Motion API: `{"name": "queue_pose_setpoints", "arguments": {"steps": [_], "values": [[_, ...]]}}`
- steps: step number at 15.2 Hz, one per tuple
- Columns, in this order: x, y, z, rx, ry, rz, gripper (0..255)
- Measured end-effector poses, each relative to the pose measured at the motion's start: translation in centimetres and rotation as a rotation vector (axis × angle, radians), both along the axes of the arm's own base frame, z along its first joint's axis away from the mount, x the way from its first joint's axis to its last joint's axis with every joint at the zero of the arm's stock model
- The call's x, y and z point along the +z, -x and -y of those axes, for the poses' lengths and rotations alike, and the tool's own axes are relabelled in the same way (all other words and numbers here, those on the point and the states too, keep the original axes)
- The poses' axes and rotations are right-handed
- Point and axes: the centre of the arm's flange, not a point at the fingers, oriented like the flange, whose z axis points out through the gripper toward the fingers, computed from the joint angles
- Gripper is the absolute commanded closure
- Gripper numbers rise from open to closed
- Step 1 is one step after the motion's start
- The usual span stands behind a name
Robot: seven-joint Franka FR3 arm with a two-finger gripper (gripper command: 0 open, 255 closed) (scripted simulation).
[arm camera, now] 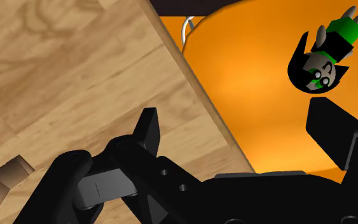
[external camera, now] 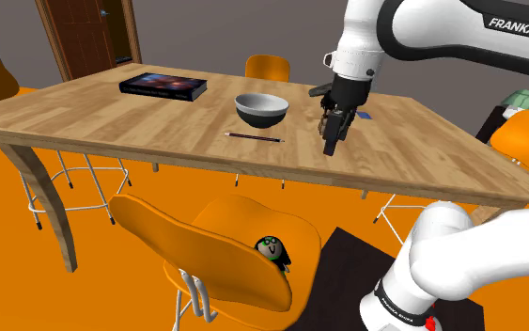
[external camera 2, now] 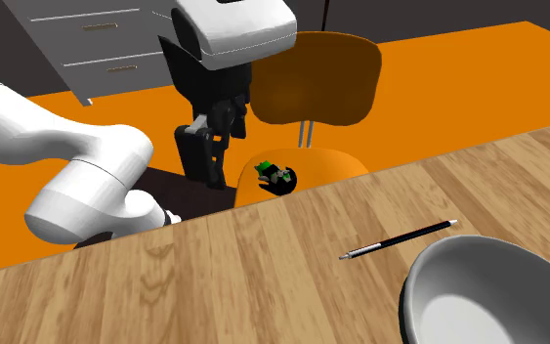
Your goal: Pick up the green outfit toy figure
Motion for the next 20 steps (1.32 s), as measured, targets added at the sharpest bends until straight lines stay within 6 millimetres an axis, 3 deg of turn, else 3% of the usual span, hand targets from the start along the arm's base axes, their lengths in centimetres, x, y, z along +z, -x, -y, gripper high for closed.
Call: {"name": "queue_pose_setpoints", "arguments": {"steps": [3,6,20], "values": [[-1.1,0.6,-0.9,-0.017,0.003,0.012,0],[-3.6,1.9,-3.6,-0.056,0.010,0.041,0],[-18.4,5.8,-16.0,-0.262,0.046,0.188,0]]}}
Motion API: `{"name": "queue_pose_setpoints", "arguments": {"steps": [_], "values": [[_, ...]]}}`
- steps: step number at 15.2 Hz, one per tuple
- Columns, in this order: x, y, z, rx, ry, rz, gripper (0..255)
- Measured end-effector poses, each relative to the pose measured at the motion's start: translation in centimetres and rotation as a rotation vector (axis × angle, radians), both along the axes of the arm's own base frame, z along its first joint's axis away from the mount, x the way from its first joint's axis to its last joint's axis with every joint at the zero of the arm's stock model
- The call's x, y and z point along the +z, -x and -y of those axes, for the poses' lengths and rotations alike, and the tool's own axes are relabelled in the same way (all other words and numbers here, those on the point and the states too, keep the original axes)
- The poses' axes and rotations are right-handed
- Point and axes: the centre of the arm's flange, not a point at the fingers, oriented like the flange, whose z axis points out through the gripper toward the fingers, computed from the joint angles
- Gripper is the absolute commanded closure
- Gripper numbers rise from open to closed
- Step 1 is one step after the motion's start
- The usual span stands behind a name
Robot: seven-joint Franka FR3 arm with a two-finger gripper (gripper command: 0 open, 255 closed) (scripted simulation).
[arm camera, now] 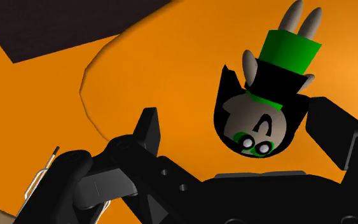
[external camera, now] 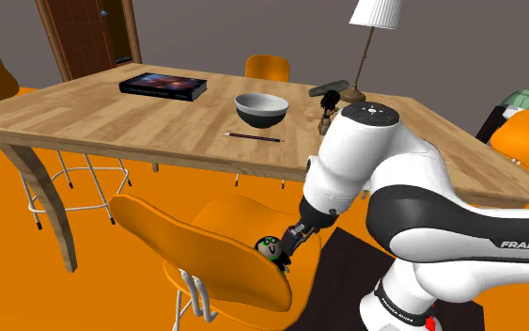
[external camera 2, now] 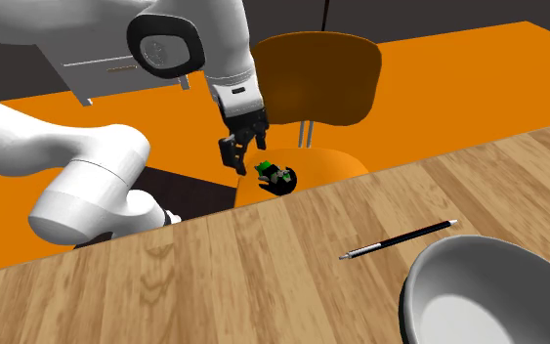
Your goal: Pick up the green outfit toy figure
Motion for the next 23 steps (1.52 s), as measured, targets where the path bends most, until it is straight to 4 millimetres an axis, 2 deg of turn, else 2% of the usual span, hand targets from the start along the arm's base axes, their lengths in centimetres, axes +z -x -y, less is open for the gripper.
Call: {"name": "queue_pose_setpoints", "arguments": {"steps": [3,6,13,14,23], "values": [[-3.3,0.1,-2.9,-0.045,0.008,0.032,0],[-5.9,0.4,-4.8,-0.082,0.013,0.058,0],[-9.8,0.1,-5.2,-0.090,0.012,0.064,0],[-9.9,0.1,-5.2,-0.090,0.012,0.064,255],[-10.1,0.2,-5.3,-0.089,0.012,0.064,255]]}}
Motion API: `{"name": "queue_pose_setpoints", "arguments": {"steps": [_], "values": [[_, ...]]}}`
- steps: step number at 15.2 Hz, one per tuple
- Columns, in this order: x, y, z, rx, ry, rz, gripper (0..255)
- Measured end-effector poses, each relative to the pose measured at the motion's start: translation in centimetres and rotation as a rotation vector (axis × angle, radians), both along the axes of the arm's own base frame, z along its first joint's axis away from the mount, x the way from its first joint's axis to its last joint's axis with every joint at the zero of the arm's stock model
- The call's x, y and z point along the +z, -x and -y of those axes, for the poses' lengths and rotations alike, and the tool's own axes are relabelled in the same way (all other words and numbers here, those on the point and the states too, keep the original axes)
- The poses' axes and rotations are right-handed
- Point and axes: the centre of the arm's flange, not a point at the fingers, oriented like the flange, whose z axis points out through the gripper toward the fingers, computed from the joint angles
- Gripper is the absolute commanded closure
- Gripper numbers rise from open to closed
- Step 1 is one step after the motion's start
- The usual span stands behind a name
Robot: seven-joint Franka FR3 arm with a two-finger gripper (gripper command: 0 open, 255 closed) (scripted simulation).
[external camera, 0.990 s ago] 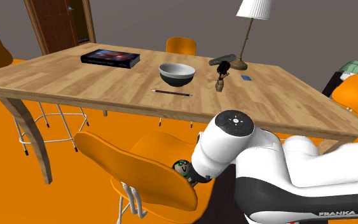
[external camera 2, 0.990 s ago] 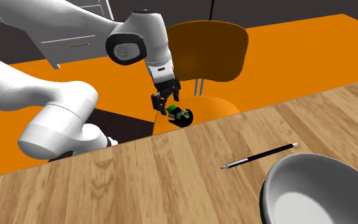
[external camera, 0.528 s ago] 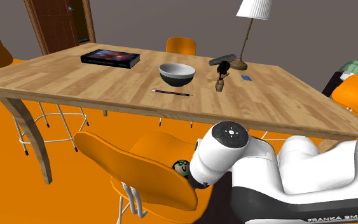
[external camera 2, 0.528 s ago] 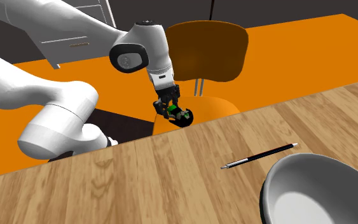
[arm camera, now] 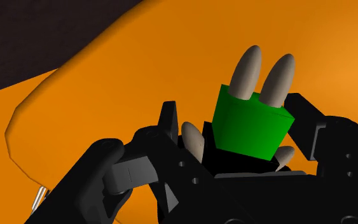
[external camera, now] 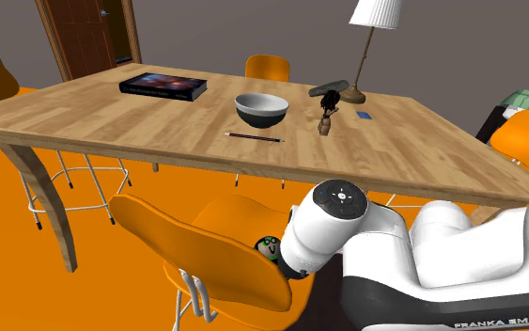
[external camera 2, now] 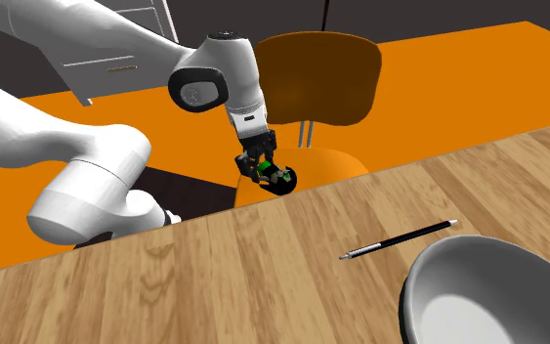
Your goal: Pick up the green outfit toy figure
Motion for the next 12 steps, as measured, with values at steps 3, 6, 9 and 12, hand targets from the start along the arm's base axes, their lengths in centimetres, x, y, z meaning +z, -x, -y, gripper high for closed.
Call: {"name": "queue_pose_setpoints", "arguments": {"steps": [3,6,9,12], "values": [[0.7,0.0,0.0,0.000,0.000,0.000,255],[2.1,0.0,-0.1,0.000,0.000,0.000,255],[3.6,0.0,-0.1,0.000,0.000,0.000,255],[5.3,0.0,-0.1,0.000,0.000,0.000,255]]}}
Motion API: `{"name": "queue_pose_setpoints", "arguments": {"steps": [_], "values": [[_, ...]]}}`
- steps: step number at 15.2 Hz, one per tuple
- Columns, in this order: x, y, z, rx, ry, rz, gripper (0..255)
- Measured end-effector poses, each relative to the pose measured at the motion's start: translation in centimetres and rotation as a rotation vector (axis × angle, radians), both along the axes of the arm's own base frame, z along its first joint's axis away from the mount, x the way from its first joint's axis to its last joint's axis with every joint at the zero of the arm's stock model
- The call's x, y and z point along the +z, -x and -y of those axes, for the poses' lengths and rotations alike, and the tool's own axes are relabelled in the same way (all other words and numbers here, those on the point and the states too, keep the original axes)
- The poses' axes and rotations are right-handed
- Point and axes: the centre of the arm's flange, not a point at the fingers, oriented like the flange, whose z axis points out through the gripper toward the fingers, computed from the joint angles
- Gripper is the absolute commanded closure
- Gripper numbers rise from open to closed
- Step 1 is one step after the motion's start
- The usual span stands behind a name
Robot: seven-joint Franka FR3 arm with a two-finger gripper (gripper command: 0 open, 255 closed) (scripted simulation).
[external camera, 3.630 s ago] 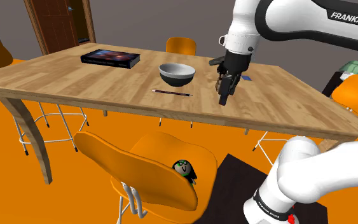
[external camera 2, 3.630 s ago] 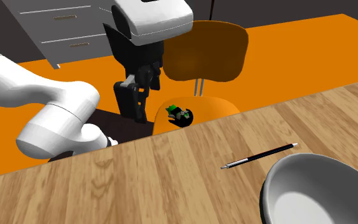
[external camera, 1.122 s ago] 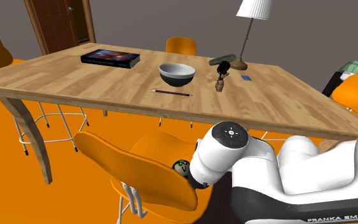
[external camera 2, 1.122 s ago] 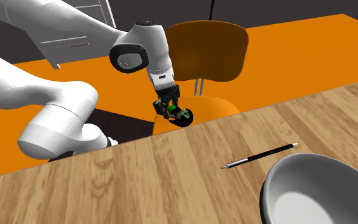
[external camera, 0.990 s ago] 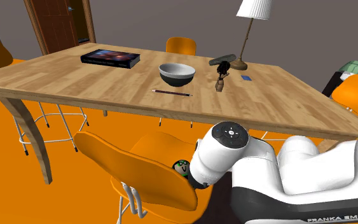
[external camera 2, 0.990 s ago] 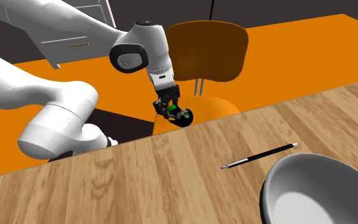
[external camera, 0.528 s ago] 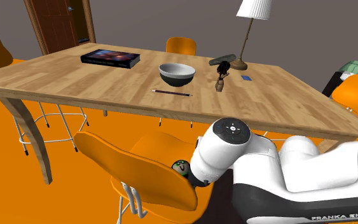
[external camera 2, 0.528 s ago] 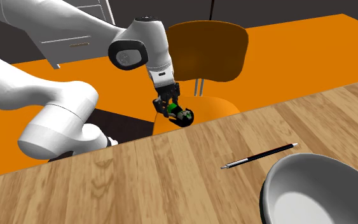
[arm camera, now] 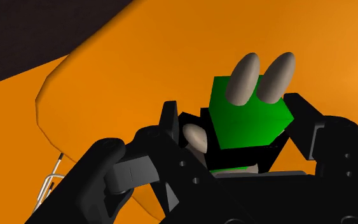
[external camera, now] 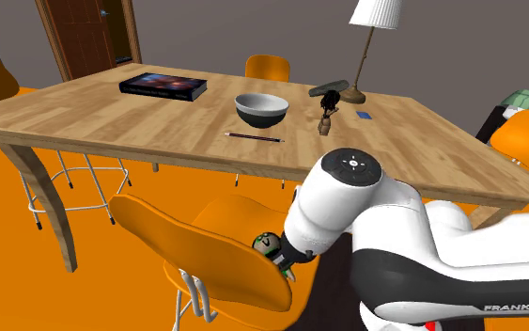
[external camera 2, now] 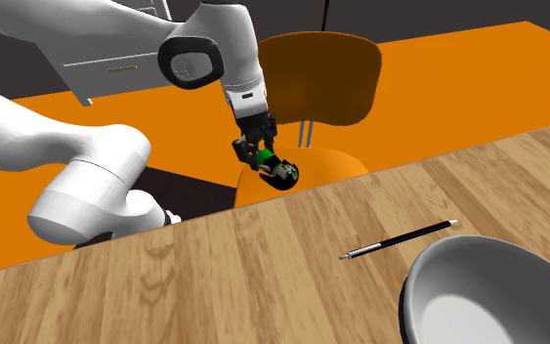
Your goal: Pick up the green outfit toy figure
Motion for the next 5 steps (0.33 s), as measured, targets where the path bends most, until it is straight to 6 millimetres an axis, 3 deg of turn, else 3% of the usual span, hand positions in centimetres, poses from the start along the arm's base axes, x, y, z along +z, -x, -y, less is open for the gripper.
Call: {"name": "queue_pose_setpoints", "arguments": {"steps": [5], "values": [[2.4,0.0,0.0,0.000,0.000,0.000,255]]}}
